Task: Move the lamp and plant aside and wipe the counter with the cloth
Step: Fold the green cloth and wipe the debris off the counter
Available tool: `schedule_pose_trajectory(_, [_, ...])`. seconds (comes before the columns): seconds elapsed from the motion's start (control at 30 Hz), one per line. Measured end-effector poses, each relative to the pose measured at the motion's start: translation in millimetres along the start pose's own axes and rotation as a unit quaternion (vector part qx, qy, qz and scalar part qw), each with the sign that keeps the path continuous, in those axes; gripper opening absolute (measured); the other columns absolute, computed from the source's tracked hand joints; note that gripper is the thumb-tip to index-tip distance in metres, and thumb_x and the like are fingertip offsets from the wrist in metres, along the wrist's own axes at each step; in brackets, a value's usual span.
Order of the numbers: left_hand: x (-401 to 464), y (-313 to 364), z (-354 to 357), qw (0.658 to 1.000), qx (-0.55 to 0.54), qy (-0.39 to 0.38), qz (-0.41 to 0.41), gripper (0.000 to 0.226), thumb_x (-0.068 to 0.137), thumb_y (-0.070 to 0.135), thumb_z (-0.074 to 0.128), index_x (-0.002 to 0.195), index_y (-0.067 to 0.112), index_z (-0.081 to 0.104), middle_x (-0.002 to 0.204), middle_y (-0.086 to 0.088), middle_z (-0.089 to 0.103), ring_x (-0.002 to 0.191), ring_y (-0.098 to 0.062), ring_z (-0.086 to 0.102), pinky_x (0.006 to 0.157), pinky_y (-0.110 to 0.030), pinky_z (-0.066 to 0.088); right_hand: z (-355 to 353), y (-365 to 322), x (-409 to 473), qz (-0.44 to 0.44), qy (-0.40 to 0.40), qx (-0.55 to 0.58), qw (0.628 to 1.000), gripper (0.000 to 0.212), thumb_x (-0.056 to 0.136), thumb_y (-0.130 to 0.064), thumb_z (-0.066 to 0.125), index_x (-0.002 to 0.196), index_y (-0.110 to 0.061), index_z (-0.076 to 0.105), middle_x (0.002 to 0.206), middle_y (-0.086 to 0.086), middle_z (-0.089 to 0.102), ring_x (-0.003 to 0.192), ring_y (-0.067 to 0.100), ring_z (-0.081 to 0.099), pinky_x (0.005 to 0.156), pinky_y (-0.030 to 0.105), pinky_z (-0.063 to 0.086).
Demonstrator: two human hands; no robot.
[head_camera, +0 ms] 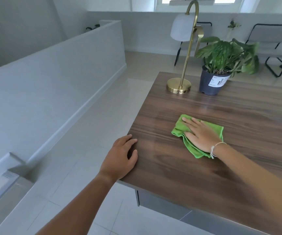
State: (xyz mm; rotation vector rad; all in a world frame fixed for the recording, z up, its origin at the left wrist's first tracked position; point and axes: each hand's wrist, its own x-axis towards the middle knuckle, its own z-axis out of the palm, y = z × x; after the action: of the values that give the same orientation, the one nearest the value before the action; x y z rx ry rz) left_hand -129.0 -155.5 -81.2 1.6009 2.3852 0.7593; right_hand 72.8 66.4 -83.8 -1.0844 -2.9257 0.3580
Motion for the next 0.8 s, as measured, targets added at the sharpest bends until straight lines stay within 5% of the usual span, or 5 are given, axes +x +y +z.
schedule_pose_trajectory(0.13, [-5,-10,0,1.000,-0.018,-0.009,0.014,0.043,0.092,0.029,0.047,0.134,0.021,0.047,0.148,0.004,0.037,0.137,-0.011,0.029,0.106,-0.016,0.017,11,-62,56,0.055,-0.007,0.004,0.998,0.051,0.098,-0.034,0.022,0.149,-0.028,0.014,0.160,-0.010,0.008,0.148,0.019,0.003,0.120,0.036,0.001])
schedule_pose_trajectory(0.37, [-3,-8,-1,0.999,-0.038,-0.002,0.008,0.041,0.092,0.024,0.046,0.133,0.017,0.048,0.148,0.002,0.039,0.136,-0.013,0.032,0.104,-0.015,0.017,19,-86,-7,-0.118,-0.003,0.004,0.993,0.060,0.092,-0.048,0.017,0.147,-0.025,0.022,0.155,-0.020,0.007,0.145,0.007,0.001,0.117,0.025,-0.006])
schedule_pose_trajectory(0.43, [-2,-7,-2,0.999,-0.045,-0.001,0.006,0.041,0.092,0.024,0.046,0.133,0.017,0.049,0.148,0.003,0.039,0.136,-0.013,0.032,0.106,-0.017,0.020,14,-59,-27,-0.083,0.001,0.016,0.996,0.068,0.086,-0.054,0.013,0.146,-0.026,0.025,0.150,-0.024,0.006,0.146,0.007,0.004,0.115,0.023,-0.005])
schedule_pose_trajectory(0.6, [-1,-7,-2,0.998,-0.056,-0.006,0.004,0.040,0.092,0.025,0.046,0.131,0.016,0.050,0.146,0.002,0.039,0.134,-0.015,0.034,0.109,-0.026,0.028,4,-42,-6,0.086,0.007,0.006,0.996,0.051,0.099,-0.035,0.026,0.148,-0.027,0.017,0.160,-0.011,0.009,0.148,0.015,0.003,0.120,0.034,0.001])
schedule_pose_trajectory(0.8, [0,-11,-1,0.999,-0.049,-0.012,0.011,0.039,0.091,0.024,0.048,0.129,0.017,0.052,0.143,0.002,0.041,0.131,-0.016,0.038,0.107,-0.026,0.030,17,-90,-22,0.020,-0.011,0.018,1.000,0.054,0.097,-0.044,0.025,0.148,-0.033,0.011,0.160,-0.012,0.003,0.148,0.017,-0.003,0.121,0.037,-0.003])
